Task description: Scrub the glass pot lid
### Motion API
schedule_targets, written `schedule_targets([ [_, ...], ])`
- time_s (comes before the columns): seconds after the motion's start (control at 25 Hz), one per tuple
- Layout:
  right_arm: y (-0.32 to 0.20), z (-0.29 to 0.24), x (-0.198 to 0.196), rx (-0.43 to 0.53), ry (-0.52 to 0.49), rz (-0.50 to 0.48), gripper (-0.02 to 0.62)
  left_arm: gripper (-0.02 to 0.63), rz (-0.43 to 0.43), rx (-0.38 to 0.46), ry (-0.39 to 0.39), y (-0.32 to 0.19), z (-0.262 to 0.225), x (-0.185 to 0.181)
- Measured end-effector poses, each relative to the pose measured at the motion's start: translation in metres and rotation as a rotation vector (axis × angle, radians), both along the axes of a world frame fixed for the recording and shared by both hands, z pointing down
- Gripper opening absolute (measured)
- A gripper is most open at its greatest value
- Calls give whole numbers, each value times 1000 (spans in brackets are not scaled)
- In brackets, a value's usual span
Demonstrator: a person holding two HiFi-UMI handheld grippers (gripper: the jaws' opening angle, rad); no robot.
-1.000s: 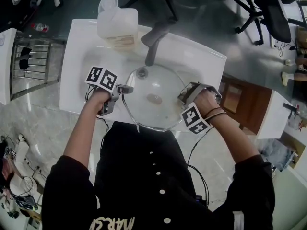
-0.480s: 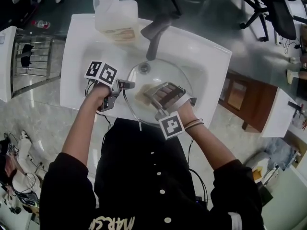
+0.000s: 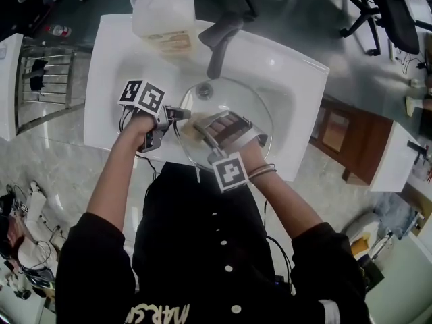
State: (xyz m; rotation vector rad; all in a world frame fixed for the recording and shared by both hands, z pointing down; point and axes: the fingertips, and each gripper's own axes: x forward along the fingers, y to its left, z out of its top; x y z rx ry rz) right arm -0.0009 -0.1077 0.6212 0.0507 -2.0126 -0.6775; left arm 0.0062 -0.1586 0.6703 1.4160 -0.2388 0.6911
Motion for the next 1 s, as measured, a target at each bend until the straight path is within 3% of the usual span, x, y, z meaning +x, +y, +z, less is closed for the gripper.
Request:
schedule_targets([
  [0.48, 26, 17, 54, -170, 250, -200, 150, 92, 8, 18, -18, 0, 2, -2],
  [1.0, 52, 9, 107, -290, 363, -281, 150, 95, 20, 22, -23, 1, 2, -3],
])
